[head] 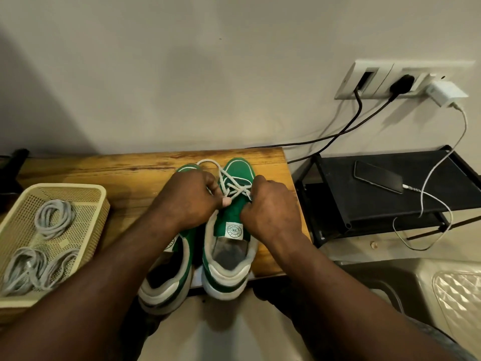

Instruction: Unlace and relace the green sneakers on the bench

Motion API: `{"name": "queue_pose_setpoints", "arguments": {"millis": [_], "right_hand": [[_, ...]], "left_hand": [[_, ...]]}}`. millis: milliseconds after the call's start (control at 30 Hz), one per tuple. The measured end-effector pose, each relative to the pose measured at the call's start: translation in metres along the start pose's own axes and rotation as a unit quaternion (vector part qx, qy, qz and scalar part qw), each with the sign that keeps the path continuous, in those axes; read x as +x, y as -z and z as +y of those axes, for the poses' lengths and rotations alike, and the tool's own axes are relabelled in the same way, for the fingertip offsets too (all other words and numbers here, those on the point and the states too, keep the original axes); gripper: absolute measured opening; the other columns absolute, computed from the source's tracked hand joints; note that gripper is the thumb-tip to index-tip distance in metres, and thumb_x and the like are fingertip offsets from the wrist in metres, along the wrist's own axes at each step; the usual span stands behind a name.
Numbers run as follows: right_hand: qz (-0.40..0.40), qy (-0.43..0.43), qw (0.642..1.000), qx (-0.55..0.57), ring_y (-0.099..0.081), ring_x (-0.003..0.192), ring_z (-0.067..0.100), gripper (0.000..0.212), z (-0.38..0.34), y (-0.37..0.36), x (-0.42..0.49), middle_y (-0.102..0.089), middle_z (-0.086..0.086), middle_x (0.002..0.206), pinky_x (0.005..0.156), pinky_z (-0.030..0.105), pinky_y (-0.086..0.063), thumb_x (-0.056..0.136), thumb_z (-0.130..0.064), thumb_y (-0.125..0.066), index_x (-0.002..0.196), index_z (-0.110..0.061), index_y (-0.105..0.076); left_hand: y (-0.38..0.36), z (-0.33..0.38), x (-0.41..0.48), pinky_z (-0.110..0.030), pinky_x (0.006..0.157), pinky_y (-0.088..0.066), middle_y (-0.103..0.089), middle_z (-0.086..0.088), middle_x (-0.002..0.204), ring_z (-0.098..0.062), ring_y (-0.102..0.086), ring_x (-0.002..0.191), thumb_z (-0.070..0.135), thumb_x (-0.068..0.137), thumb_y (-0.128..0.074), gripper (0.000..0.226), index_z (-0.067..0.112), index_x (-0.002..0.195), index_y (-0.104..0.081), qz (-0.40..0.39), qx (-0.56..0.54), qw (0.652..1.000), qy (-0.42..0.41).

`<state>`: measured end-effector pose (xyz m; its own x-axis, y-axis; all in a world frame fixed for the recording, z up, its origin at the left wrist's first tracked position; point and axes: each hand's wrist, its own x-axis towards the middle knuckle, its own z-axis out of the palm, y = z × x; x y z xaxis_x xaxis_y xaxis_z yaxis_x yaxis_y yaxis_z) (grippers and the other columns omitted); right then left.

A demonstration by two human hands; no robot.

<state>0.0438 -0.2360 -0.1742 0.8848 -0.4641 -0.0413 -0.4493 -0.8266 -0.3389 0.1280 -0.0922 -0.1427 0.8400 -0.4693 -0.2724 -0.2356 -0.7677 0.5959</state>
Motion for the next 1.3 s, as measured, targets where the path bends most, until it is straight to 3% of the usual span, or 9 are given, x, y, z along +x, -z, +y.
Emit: {"name": "queue_pose_setpoints", "arguments": {"millis": [167, 267, 367, 633, 900, 1000, 1100, 1200, 1300], "right_hand": [[-0.048, -0.027, 0.998, -0.014, -0.051, 0.083, 0.024, 0.041, 0.008, 0.003, 0.005, -0.063, 0.008, 0.103, 0.066, 0.032, -0.039, 0.089, -0.032, -0.07, 0.122, -0.015, -0.053], [-0.067, -0.034, 0.997, -0.035, -0.062, 0.098, 0.028, 0.053, 0.012, -0.009, 0.006, -0.067, 0.009, 0.111, 0.071, 0.033, -0.042, 0.09, -0.053, -0.072, 0.124, -0.016, -0.057], [-0.083, -0.04, 0.994, -0.052, -0.059, 0.086, 0.025, 0.049, 0.014, -0.023, 0.006, -0.068, 0.007, 0.102, 0.07, 0.032, -0.044, 0.091, -0.058, -0.072, 0.116, -0.017, -0.064], [-0.131, -0.063, 0.989, -0.025, -0.058, 0.074, 0.022, 0.046, 0.019, -0.028, 0.013, -0.061, 0.002, 0.083, 0.064, 0.031, -0.047, 0.085, -0.063, -0.075, 0.104, -0.021, -0.072], [-0.134, -0.062, 0.988, -0.046, -0.053, 0.08, 0.023, 0.027, 0.019, -0.009, 0.011, -0.066, 0.004, 0.097, 0.069, 0.031, -0.045, 0.09, -0.043, -0.072, 0.103, -0.02, -0.064], [-0.209, -0.055, 0.973, -0.078, -0.062, 0.08, 0.02, 0.041, 0.03, 0.005, 0.017, -0.071, 0.003, 0.099, 0.067, 0.031, -0.048, 0.091, -0.058, -0.069, 0.102, -0.018, -0.066], [-0.274, -0.123, 0.951, 0.07, -0.07, 0.062, 0.016, 0.061, 0.043, 0.017, 0.029, -0.075, 0.004, 0.084, 0.058, 0.032, -0.059, 0.094, -0.071, -0.058, 0.102, -0.011, -0.069], [-0.178, -0.232, 0.929, 0.226, -0.075, 0.074, 0.026, 0.069, 0.055, 0.008, 0.041, -0.078, 0.013, 0.089, 0.075, 0.044, -0.067, 0.095, -0.07, -0.058, 0.099, -0.003, -0.072], [-0.13, -0.261, 0.925, 0.246, -0.076, 0.074, 0.028, 0.063, 0.056, -0.011, 0.042, -0.077, 0.013, 0.089, 0.073, 0.047, -0.067, 0.085, -0.07, -0.071, 0.094, -0.008, -0.071]], "left_hand": [[-0.003, -0.002, 0.003, -0.039, 0.077, -0.064, -0.073, 0.002, 0.061, -0.02, -0.074, 0.064, 0.028, 0.088, -0.085, 0.022, 0.018, 0.071, -0.075, -0.015, -0.035, 0.998, 0.046], [-0.001, -0.002, 0.004, -0.033, 0.072, -0.053, -0.064, -0.002, 0.071, -0.023, -0.063, 0.074, 0.046, 0.092, -0.077, 0.036, 0.015, 0.075, -0.07, 0.011, 0.149, 0.988, 0.045], [0.004, 0.011, -0.002, -0.033, 0.072, -0.046, -0.053, 0.0, 0.074, -0.023, -0.056, 0.078, 0.052, 0.098, -0.066, 0.037, 0.02, 0.078, -0.066, 0.002, 0.207, 0.978, 0.026], [0.031, 0.02, -0.028, -0.044, 0.08, -0.062, -0.069, -0.003, 0.057, -0.026, -0.072, 0.064, 0.036, 0.099, -0.07, 0.039, 0.017, 0.065, -0.075, 0.009, -0.097, 0.995, 0.016], [0.016, 0.004, -0.007, -0.038, 0.073, -0.064, -0.075, -0.013, 0.082, -0.023, -0.074, 0.073, 0.025, 0.104, -0.065, 0.029, 0.003, 0.087, -0.073, -0.08, -0.156, 0.978, 0.113], [0.002, 0.004, -0.006, -0.038, 0.077, -0.065, -0.075, -0.005, 0.084, -0.021, -0.073, 0.077, 0.018, 0.102, -0.068, 0.018, 0.004, 0.092, -0.071, -0.118, -0.198, 0.965, 0.124], [-0.013, 0.007, -0.007, -0.047, 0.081, -0.063, -0.076, -0.014, 0.09, -0.026, -0.072, 0.079, 0.025, 0.1, -0.07, 0.02, 0.007, 0.091, -0.074, -0.137, -0.183, 0.968, 0.099], [-0.022, 0.016, -0.01, -0.037, 0.071, -0.057, -0.075, -0.008, 0.08, -0.018, -0.065, 0.065, 0.032, 0.096, -0.075, 0.023, 0.012, 0.085, -0.073, -0.119, -0.188, 0.97, 0.095], [-0.029, 0.022, -0.014, -0.044, 0.082, -0.06, -0.074, -0.002, 0.075, -0.021, -0.069, 0.072, 0.039, 0.091, -0.079, 0.028, 0.018, 0.074, -0.071, -0.095, -0.183, 0.974, 0.096]]}}
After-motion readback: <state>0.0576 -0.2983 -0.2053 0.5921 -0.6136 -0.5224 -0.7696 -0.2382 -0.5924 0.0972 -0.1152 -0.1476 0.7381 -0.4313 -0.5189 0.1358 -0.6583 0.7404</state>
